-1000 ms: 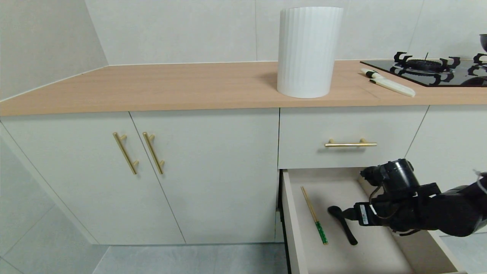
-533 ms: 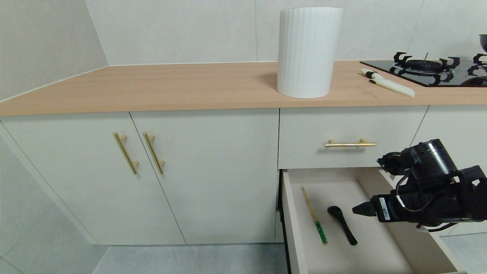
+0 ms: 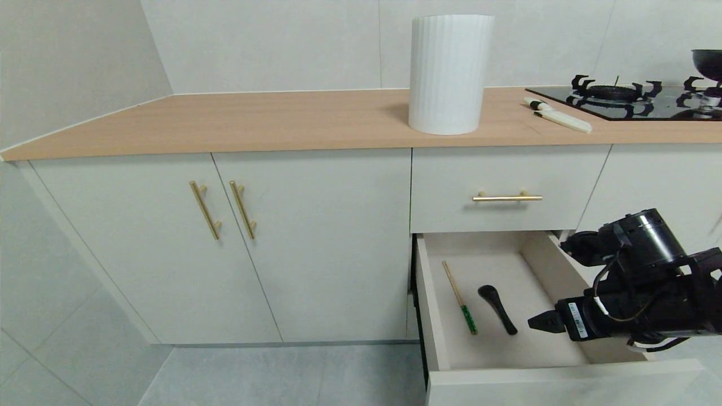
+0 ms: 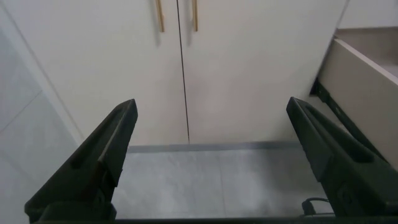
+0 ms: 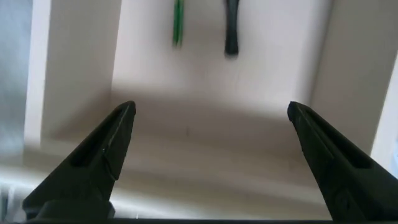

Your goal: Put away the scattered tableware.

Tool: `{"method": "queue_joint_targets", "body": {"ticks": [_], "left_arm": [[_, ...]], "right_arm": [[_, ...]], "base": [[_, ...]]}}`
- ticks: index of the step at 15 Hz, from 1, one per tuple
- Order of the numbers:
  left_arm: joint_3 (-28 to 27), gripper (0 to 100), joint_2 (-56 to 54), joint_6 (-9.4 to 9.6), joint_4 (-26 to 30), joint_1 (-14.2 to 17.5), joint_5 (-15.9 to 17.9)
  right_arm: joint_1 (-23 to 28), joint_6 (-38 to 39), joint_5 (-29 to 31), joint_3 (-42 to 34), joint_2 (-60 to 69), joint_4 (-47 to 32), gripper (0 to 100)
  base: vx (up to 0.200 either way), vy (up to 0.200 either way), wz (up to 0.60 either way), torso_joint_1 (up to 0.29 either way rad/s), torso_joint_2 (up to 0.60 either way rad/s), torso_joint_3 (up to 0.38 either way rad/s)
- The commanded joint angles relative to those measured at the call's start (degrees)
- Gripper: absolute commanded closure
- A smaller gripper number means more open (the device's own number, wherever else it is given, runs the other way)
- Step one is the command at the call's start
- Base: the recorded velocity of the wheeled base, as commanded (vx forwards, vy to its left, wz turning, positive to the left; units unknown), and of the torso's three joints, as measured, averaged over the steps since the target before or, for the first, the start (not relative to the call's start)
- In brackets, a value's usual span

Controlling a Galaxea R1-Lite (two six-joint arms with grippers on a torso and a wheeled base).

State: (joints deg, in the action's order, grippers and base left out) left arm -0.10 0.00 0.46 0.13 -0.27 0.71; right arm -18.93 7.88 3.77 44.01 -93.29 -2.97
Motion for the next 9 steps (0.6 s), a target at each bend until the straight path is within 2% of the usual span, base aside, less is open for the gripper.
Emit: {"method": "queue_joint_targets", "body": {"ticks": [1, 9], "left_arm": [[0.01, 0, 0.0, -0.02, -0.05, 0.0, 0.0], [0.01, 0, 0.0, -0.02, -0.05, 0.0, 0.0]], "right_arm": [[-0.58, -0.67, 0.01, -0.06, 0.83, -1.16, 0], [-4.45, -4.62, 0.72, -1.91, 3.82, -4.85, 0]], "base": [[0.0, 0.0, 0.0, 0.0, 0.0, 0.0], [0.0, 0.0, 0.0, 0.0, 0.0, 0.0]]}}
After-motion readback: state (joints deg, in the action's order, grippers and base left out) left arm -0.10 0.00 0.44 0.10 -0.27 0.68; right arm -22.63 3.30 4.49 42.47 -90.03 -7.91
